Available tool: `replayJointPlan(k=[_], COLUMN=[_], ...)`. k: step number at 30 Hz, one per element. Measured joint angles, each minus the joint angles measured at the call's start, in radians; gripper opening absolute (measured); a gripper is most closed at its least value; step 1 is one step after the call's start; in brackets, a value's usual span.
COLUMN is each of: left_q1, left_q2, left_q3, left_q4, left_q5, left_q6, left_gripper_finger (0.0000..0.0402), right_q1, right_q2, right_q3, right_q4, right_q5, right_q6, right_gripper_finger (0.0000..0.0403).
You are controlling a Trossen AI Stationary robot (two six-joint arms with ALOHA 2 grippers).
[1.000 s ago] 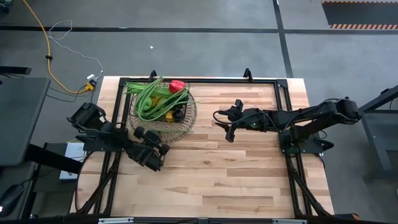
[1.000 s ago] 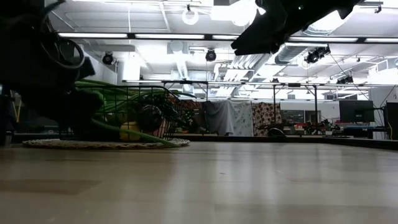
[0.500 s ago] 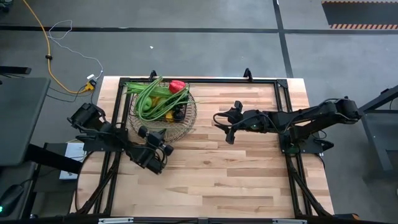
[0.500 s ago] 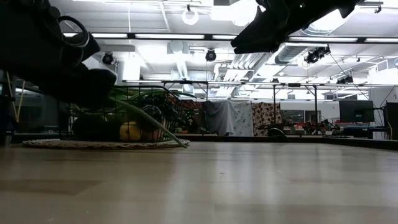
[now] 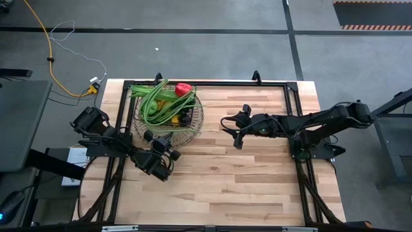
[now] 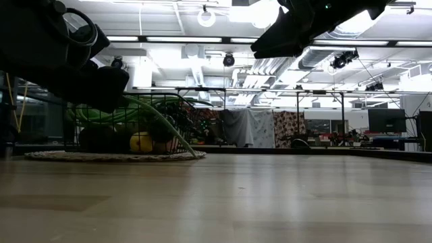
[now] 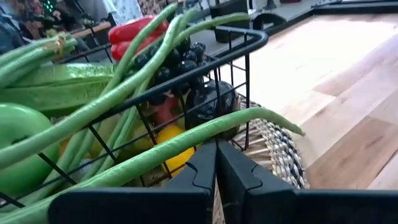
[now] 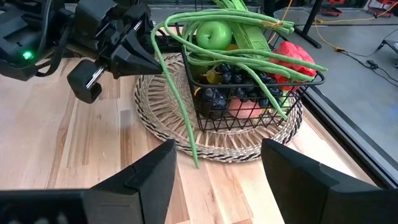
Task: Build produce basket
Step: Put the green beans into the wire basket
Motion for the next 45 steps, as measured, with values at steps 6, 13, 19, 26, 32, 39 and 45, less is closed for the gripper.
replayJointPlan(k=[6,13,19,26,32,39,45], left_q1=[-0.023,-0.056,0.026,0.19,0.068,-0.049,-0.047], left_q2=[-0.062,-0.219,-0.384,-0.518,-0.569,-0.5,-0.317], left_q3=[0.0,0.001,0.001,0.001,0.0,-0.01,-0.084], left_q4=[-0.018,-0.016,-0.017,-0.015,0.017,-0.025,-0.076], left_q5=[-0.059,-0.132,-0.143,-0.019,0.116,0.425,0.529], left_q6=[0.001,0.122,0.332,0.505,0.58,0.443,0.217], left_gripper_finger=[0.0,0.0,0.0,0.0,0.0,0.0,0.0], right_q1=[0.0,0.0,0.0,0.0,-0.002,-0.003,-0.003], right_q2=[0.0,0.0,0.0,0.0,0.0,0.016,0.026], right_q3=[0.0,0.0,0.0,0.0,-0.007,-0.008,-0.009], right_q4=[0.0,0.0,0.0,0.0,0.001,0.006,0.007], right_q5=[0.0,0.0,0.0,0.0,0.0,0.0,0.0], right_q6=[0.0,0.0,0.008,0.008,0.0,0.0,0.008], right_gripper_finger=[0.0226,0.0226,0.0226,0.0226,0.0226,0.0226,0.0226])
